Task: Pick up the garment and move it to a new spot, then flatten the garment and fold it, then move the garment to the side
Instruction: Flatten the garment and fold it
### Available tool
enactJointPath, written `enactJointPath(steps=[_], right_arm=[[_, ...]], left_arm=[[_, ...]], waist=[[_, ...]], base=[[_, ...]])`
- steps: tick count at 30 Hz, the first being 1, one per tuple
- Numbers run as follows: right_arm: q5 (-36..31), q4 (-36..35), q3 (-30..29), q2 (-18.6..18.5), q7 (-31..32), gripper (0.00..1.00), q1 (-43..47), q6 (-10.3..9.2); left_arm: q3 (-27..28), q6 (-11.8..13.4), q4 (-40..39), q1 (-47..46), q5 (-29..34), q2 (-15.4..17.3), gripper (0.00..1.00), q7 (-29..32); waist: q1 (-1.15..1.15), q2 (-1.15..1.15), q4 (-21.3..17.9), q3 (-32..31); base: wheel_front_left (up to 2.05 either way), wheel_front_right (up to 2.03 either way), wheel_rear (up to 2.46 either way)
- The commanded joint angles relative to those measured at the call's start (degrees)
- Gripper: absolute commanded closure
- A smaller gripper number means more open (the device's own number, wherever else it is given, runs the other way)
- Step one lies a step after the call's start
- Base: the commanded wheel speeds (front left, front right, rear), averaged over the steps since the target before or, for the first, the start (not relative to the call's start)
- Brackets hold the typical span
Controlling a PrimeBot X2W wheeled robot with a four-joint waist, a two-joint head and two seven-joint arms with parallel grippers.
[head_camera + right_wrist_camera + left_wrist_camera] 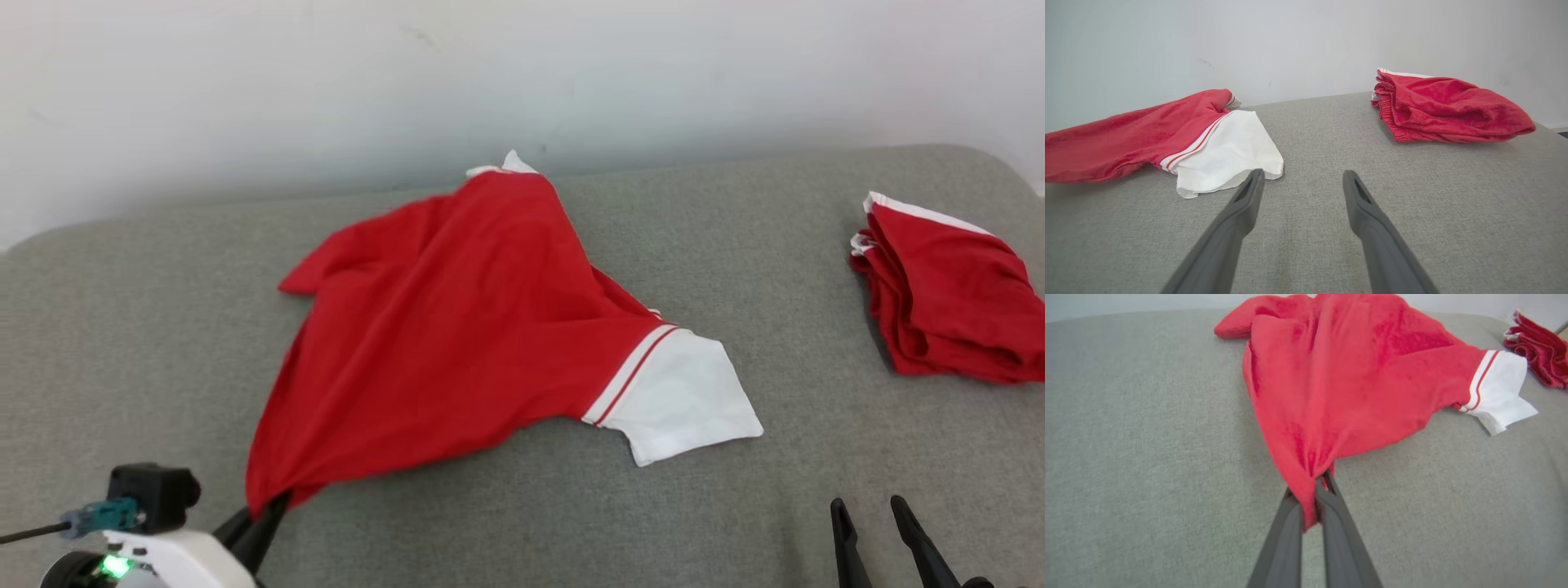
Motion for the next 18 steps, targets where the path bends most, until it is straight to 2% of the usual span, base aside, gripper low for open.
enactJointPath(steps=[1, 5, 9, 16, 17, 18], right_arm=[[0.2, 0.2, 0.0, -0.3, -0.1, 0.00, 0.6, -0.12], [0.4, 0.4, 0.2, -0.7, -0.1, 0.00, 0.5, -0.12], [0.4, 0.6, 0.5, -1.0, -0.1, 0.00, 0.5, -0.12], [0.5, 0.8, 0.9, -1.1, -0.1, 0.00, -0.3, -0.12], [0.5, 0.8, 1.0, -1.1, -0.1, 0.00, -0.4, -0.12], [0.5, 0.9, 1.1, -1.1, -0.1, 0.00, -0.6, -0.12]], left_arm=[[0.6, 0.3, -2.2, 2.3, -1.5, 1.9, 1.00, 2.6], [1.3, 0.6, -6.7, 6.6, -5.7, 4.6, 1.00, 9.4], [2.6, 1.7, -6.7, 8.2, -7.6, 5.8, 1.00, 12.0], [3.1, 2.3, 3.1, 3.7, -6.6, 2.7, 1.00, 7.6], [3.1, 2.4, 5.2, 2.8, -6.2, 2.3, 0.85, 6.5], [3.1, 2.5, 7.0, 1.8, -5.5, 1.9, 0.49, 4.9]], waist=[[0.00, 0.00, 0.8, -0.8], [0.00, 0.00, 1.1, -1.0], [0.00, 0.00, 1.1, -0.8], [0.00, 0.00, 0.8, 0.2], [0.00, 0.00, 0.8, 0.3], [0.00, 0.00, 0.7, 0.5]], base=[[0.00, 0.00, 0.00], [0.00, 0.00, 0.00], [0.00, 0.00, 0.00], [0.00, 0.00, 0.00], [0.00, 0.00, 0.00], [0.00, 0.00, 0.00]])
